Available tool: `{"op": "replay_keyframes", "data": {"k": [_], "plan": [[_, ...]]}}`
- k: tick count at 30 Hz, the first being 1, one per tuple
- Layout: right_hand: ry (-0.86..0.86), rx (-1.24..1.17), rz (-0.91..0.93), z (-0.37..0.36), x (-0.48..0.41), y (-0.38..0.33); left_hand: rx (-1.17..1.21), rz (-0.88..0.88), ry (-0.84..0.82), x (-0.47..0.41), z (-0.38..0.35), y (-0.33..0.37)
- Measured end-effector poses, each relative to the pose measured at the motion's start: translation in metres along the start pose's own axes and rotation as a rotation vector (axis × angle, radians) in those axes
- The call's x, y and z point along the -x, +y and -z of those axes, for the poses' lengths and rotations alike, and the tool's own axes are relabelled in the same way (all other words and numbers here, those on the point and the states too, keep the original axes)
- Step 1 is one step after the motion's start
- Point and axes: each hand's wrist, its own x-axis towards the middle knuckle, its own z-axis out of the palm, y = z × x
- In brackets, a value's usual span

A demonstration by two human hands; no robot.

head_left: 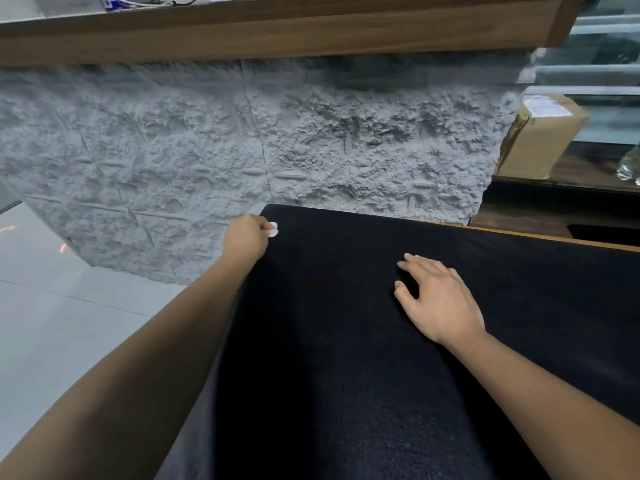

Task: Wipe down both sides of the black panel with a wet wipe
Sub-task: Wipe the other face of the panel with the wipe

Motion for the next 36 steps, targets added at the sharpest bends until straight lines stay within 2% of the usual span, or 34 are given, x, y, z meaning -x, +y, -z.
{"op": "replay_keyframes", "data": {"k": [7, 15, 21, 30, 36], "plan": [[0.01, -0.002, 0.002, -0.002, 0.0, 0.0, 0.157, 0.102, -0.006, 0.004, 0.016, -0.023], [0.015, 0.007, 0.006, -0.002, 0.0, 0.0, 0.121, 0.17, 0.062, 0.015, 0.017, -0.033], [0.023, 0.008, 0.005, -0.003, 0.0, 0.001, 0.117, 0.14, 0.083, 0.034, 0.001, -0.012], [0.013, 0.0, 0.0, -0.001, 0.0, 0.0, 0.035, -0.068, 0.032, 0.065, -0.024, 0.052], [0.012, 0.001, 0.004, 0.0, 0.0, -0.002, 0.073, -0.225, -0.038, 0.091, -0.057, 0.103]]}}
